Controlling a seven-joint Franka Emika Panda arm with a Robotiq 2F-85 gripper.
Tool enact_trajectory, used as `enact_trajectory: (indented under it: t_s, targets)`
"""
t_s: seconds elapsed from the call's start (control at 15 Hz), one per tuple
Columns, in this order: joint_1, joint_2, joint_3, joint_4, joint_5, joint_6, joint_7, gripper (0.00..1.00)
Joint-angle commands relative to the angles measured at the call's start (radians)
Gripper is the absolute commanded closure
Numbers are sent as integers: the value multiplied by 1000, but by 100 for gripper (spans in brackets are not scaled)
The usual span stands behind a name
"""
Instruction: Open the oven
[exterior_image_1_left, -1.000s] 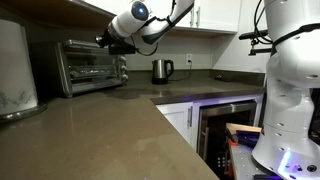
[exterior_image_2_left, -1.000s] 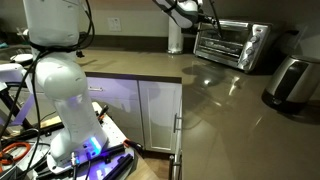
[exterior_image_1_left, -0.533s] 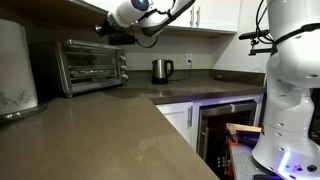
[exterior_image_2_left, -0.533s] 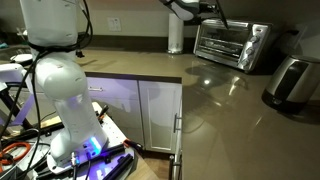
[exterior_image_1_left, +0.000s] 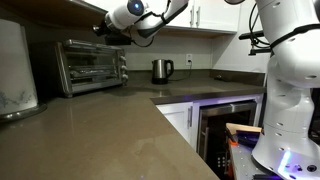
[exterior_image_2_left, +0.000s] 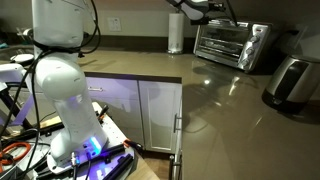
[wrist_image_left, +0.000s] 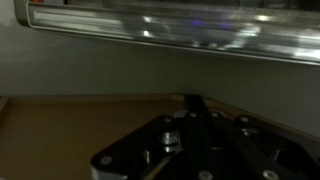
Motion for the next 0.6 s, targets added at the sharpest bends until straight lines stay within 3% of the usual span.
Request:
enact_trajectory:
  t_s: [0.0,0.53]
  targets:
    - [-32,75,4,86,-7,65,40,100]
    - [-31,61,-4,-14,241,116,-150,100]
